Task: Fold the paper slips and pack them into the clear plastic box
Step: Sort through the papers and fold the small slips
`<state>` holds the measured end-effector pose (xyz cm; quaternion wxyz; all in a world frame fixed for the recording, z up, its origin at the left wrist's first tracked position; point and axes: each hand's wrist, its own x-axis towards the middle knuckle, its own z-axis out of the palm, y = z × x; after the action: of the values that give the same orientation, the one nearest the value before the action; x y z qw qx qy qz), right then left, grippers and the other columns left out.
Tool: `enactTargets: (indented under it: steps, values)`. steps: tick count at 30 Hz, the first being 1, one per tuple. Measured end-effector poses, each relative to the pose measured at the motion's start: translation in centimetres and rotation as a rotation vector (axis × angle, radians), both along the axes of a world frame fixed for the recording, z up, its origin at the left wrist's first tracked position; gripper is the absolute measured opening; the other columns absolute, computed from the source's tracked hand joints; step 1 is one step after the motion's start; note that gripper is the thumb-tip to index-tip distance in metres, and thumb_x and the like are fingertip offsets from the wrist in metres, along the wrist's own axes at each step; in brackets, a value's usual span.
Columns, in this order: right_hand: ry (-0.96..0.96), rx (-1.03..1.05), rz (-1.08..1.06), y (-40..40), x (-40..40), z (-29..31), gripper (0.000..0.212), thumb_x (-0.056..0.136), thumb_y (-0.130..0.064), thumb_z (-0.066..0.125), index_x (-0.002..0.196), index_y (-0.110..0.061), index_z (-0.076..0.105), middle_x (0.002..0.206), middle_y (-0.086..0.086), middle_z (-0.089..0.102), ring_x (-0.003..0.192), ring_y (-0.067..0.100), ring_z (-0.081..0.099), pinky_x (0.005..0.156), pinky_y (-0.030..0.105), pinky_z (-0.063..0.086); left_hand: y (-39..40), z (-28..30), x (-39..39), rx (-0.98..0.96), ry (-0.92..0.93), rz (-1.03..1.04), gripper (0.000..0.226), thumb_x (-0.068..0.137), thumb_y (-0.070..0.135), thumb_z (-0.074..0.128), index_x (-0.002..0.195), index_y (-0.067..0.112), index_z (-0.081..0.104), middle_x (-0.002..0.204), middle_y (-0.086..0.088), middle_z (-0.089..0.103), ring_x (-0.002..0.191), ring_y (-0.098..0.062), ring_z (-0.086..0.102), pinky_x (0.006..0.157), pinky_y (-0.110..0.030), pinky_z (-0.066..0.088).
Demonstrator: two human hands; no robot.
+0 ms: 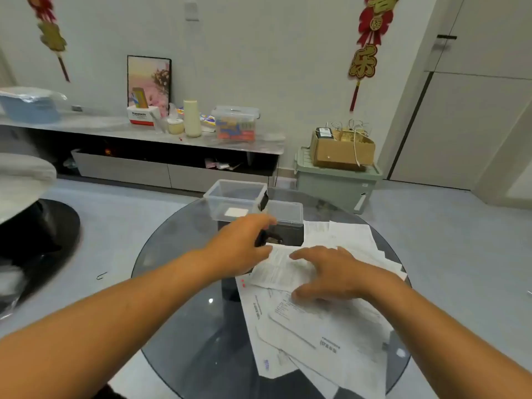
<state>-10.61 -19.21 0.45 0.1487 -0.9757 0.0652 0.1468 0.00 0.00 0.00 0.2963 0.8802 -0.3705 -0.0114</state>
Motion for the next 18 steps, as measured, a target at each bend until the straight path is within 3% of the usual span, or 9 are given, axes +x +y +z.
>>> enactTargets:
  steps: [3,6,10,12,15,17,18]
  values:
    - [0.142,-0.076,0.052,0.5,-0.6,-0.5,0.092,0.08,-0.047,0.074,0.156,-0.05,0.022,0.163,-0.008,0.031,0.147,0.023,0.032,0.123,0.046,0.017,-0.1,-1.9,-0.7,0.141,0.032,-0.068,0.067,0.093,0.034,0.069,0.152,0.035,0.037,0.155,0.012,0.041,0.143,-0.013,0.037,0.116,-0.035,0.036]
    - [0.138,-0.146,0.082,0.9,-0.6,-1.7,0.092,0.08,-0.038,0.073,0.155,-0.049,0.02,0.156,-0.004,0.039,0.14,0.024,0.04,0.121,0.045,0.021,-0.2,-3.6,-1.0,0.177,0.112,-0.098,0.074,0.092,0.039,0.07,0.155,0.037,0.031,0.158,0.013,0.036,0.146,-0.013,0.033,0.114,-0.034,0.033]
    - [-0.091,-0.251,0.109,1.1,-0.2,-3.4,0.064,0.093,-0.022,0.056,0.15,-0.042,0.036,0.143,-0.001,0.055,0.13,0.024,0.053,0.122,0.047,0.02,0.1,-4.9,-1.1,0.208,0.252,-0.128,0.084,0.085,0.051,0.072,0.156,0.04,0.029,0.155,0.012,0.038,0.143,-0.014,0.038,0.114,-0.037,0.039]
    - [-0.209,-0.303,0.092,0.7,-0.2,-3.9,0.046,0.096,-0.019,0.05,0.138,-0.037,0.052,0.128,-0.003,0.066,0.12,0.021,0.06,0.125,0.047,0.017,0.1,-5.5,-1.4,0.173,0.25,-0.128,0.081,0.083,0.051,0.075,0.153,0.039,0.036,0.152,0.014,0.041,0.141,-0.011,0.038,0.114,-0.036,0.038]
    - [-0.368,-0.438,0.12,0.5,-0.4,-3.7,0.022,0.098,-0.015,0.048,0.097,-0.03,0.064,0.093,-0.007,0.071,0.089,0.018,0.065,0.124,0.045,0.018,0.2,-5.7,-2.0,0.081,0.045,-0.083,0.055,0.087,0.043,0.075,0.138,0.038,0.057,0.148,0.015,0.047,0.14,-0.009,0.036,0.117,-0.035,0.032]
    - [-0.452,-0.487,0.147,1.2,-0.8,-3.5,0.022,0.098,-0.013,0.051,0.088,-0.029,0.063,0.081,-0.005,0.068,0.077,0.019,0.063,0.125,0.043,0.017,0.4,-5.8,-2.4,0.016,-0.126,-0.047,0.036,0.087,0.035,0.077,0.122,0.036,0.07,0.139,0.013,0.053,0.134,-0.014,0.041,0.111,-0.037,0.037]
    - [-0.494,-0.498,0.163,1.7,-1.2,-3.4,0.022,0.097,-0.012,0.054,0.086,-0.029,0.063,0.077,-0.005,0.066,0.073,0.019,0.062,0.124,0.042,0.017,0.4,-5.6,-2.7,-0.021,-0.214,-0.034,0.029,0.084,0.03,0.081,0.111,0.034,0.075,0.129,0.011,0.059,0.124,-0.017,0.048,0.102,-0.038,0.044]
